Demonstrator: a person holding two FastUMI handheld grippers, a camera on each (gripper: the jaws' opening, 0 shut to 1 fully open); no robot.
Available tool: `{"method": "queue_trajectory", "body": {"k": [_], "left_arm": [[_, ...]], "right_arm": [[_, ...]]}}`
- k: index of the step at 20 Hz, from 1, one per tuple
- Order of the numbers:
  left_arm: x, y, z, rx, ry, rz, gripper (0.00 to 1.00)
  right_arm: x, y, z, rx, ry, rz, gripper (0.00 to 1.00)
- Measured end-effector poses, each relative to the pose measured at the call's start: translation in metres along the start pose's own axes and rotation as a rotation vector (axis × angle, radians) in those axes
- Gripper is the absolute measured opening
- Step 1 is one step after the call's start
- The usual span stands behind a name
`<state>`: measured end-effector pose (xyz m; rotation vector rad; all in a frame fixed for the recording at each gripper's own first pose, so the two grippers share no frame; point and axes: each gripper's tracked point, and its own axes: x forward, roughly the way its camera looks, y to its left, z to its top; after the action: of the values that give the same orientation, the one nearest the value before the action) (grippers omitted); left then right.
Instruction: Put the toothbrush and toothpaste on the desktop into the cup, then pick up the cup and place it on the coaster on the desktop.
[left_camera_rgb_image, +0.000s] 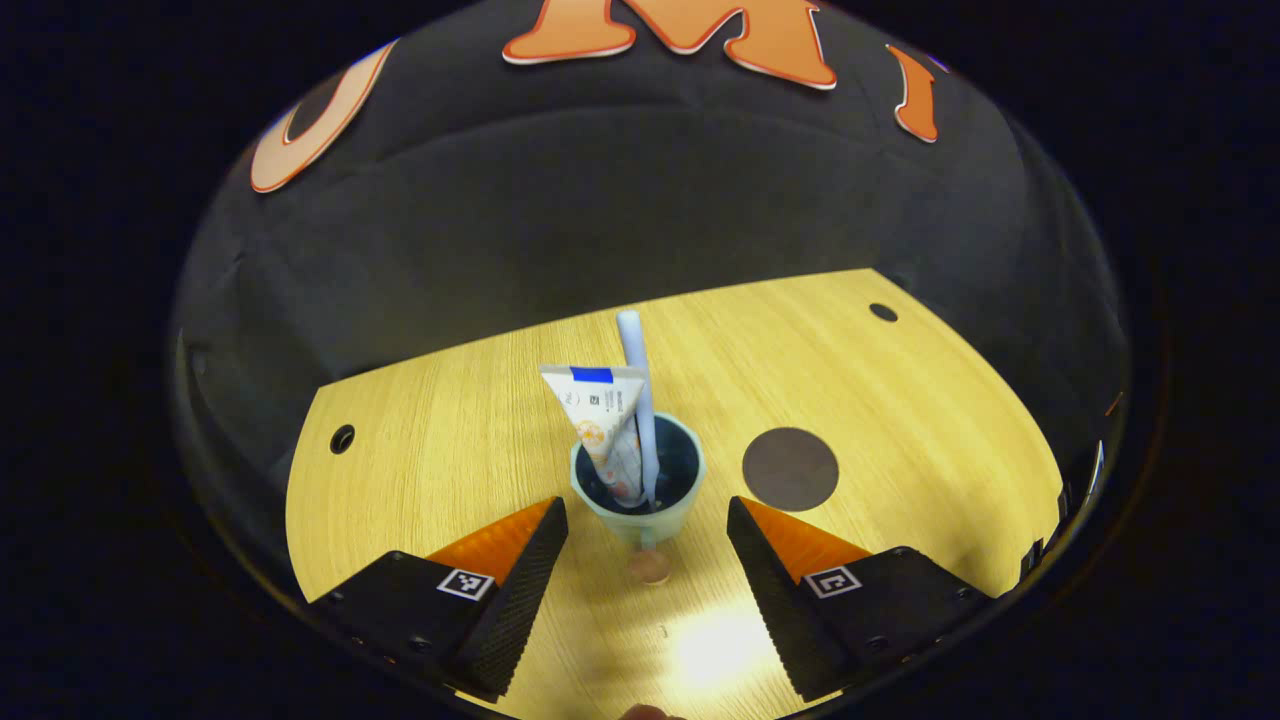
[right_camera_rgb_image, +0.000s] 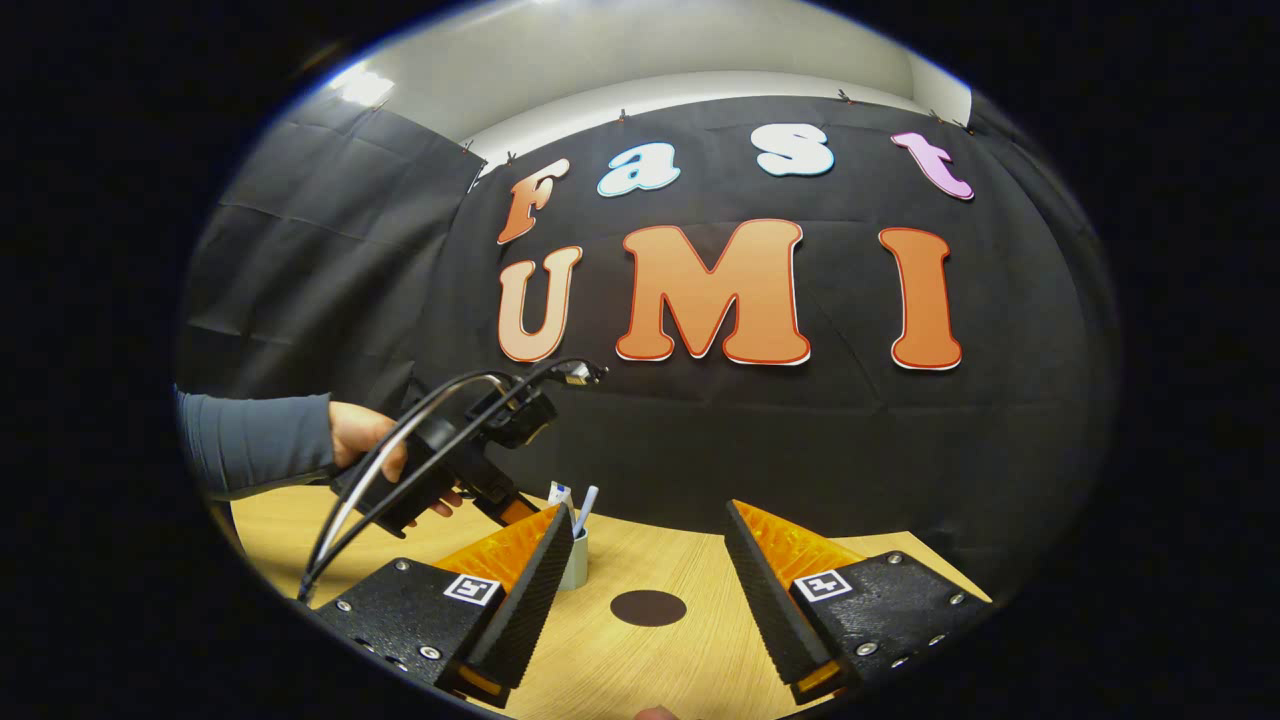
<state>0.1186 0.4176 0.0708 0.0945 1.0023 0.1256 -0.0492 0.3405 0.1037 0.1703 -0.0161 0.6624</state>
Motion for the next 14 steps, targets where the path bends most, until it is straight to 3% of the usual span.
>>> {"method": "queue_trajectory", "body": {"k": [1,6,7,8,10,13,14], "left_arm": [[0.004,-0.001,-0.003,-0.005,0.047,-0.005,1.0],[0.009,-0.002,-0.009,0.003,0.16,-0.012,0.97],[0.007,-0.005,-0.009,0.02,0.179,-0.018,0.97],[0.008,-0.01,-0.006,0.029,0.193,-0.035,0.96],[0.007,-0.013,0.006,0.045,0.205,-0.02,0.82],[-0.003,-0.026,0.016,0.044,0.216,-0.008,0.72],[-0.003,-0.032,0.019,0.042,0.225,-0.002,0.74]], "right_arm": [[-0.003,-0.002,-0.002,-0.004,0.005,-0.004,0.92],[-0.014,-0.007,-0.016,-0.017,0.041,-0.014,0.93],[-0.016,-0.007,-0.016,-0.015,0.044,-0.014,0.97],[-0.016,-0.008,-0.018,-0.013,0.045,-0.018,0.93],[-0.018,-0.01,-0.018,-0.013,0.042,-0.031,0.93],[-0.021,-0.009,-0.017,-0.016,0.039,-0.034,0.94],[-0.022,-0.008,-0.017,-0.019,0.039,-0.032,0.94]]}}
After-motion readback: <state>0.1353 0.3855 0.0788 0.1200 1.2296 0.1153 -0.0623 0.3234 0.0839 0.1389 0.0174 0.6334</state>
